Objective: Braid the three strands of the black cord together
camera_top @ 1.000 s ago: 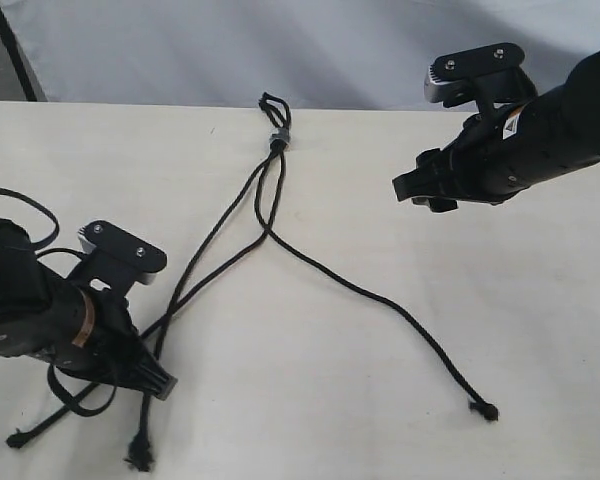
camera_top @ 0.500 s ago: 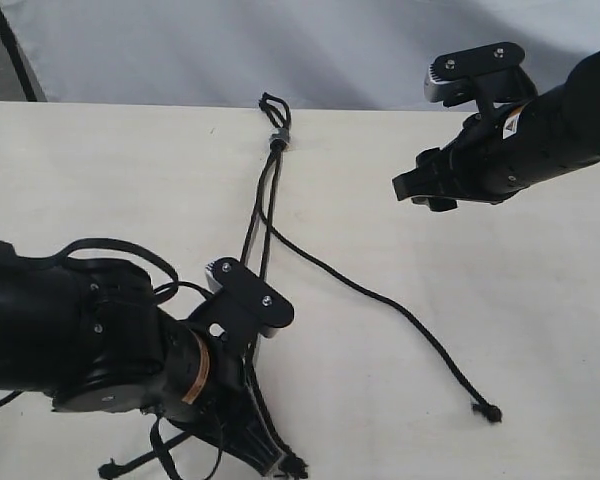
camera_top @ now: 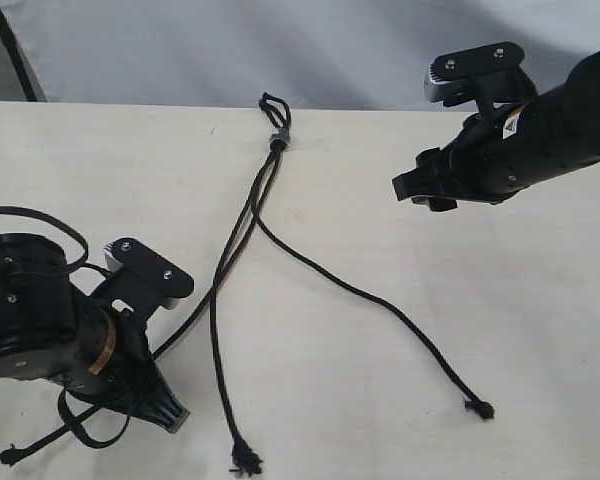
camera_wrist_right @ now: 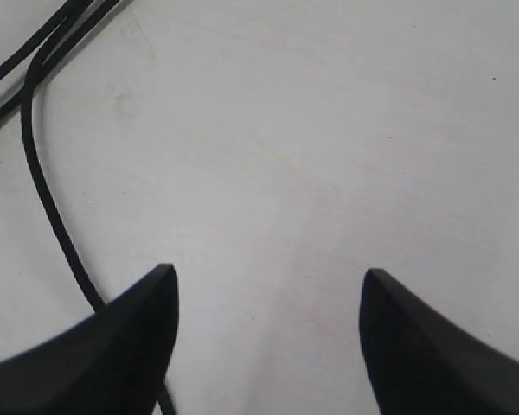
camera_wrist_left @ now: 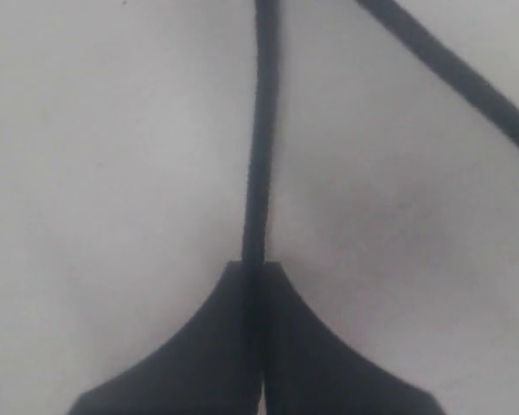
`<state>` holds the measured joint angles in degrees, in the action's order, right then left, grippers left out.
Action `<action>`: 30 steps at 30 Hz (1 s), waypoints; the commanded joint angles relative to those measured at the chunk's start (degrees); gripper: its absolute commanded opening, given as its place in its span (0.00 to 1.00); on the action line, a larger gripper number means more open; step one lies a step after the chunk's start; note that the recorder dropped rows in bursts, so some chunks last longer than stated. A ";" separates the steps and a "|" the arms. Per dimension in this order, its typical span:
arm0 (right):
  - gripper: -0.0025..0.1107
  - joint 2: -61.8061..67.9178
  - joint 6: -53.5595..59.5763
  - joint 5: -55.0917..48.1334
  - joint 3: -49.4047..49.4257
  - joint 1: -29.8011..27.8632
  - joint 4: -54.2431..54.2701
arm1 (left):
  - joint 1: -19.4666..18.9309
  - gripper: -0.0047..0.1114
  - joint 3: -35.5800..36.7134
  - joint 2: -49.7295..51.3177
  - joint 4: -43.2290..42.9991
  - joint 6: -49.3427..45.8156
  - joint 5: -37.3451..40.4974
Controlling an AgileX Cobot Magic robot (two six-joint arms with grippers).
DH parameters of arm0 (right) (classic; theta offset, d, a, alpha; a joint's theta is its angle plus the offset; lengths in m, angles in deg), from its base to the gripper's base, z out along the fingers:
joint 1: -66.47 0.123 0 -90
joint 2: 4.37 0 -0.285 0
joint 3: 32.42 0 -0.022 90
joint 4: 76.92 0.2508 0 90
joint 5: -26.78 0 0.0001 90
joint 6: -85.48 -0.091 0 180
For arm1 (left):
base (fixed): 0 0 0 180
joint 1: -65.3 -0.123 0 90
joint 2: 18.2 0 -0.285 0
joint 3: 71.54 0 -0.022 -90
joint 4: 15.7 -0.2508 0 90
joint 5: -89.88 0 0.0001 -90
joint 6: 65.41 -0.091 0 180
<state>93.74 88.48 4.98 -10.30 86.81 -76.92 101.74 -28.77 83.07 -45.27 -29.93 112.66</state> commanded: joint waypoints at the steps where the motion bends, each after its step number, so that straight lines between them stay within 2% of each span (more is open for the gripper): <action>1: 0.54 0.05 0.64 0.06 0.13 0.18 2.31 | -2.68 0.04 2.99 -0.61 -1.80 0.28 -7.90; 6: 0.54 0.05 2.75 -3.73 0.13 4.27 3.28 | -3.24 0.04 3.27 -0.61 -1.80 0.29 -9.59; 13: 0.54 1.94 2.75 -8.65 0.23 16.92 4.94 | -3.24 0.04 3.37 -0.61 -1.80 0.29 -9.29; 23: 0.54 8.68 2.75 -3.06 3.92 32.56 8.99 | -3.24 0.04 3.37 -0.61 -1.80 0.89 -8.68; 27: 0.54 8.68 1.05 -1.85 5.29 36.19 9.11 | -3.24 0.04 3.37 -0.61 -1.80 0.89 -6.21; 30: 0.54 8.68 0.22 3.46 7.57 38.01 10.80 | -3.24 0.04 3.37 -0.61 -1.80 0.94 -6.34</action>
<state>102.53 89.62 4.33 -4.52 123.55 -67.44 98.63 -25.85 82.83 -46.76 -29.49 105.63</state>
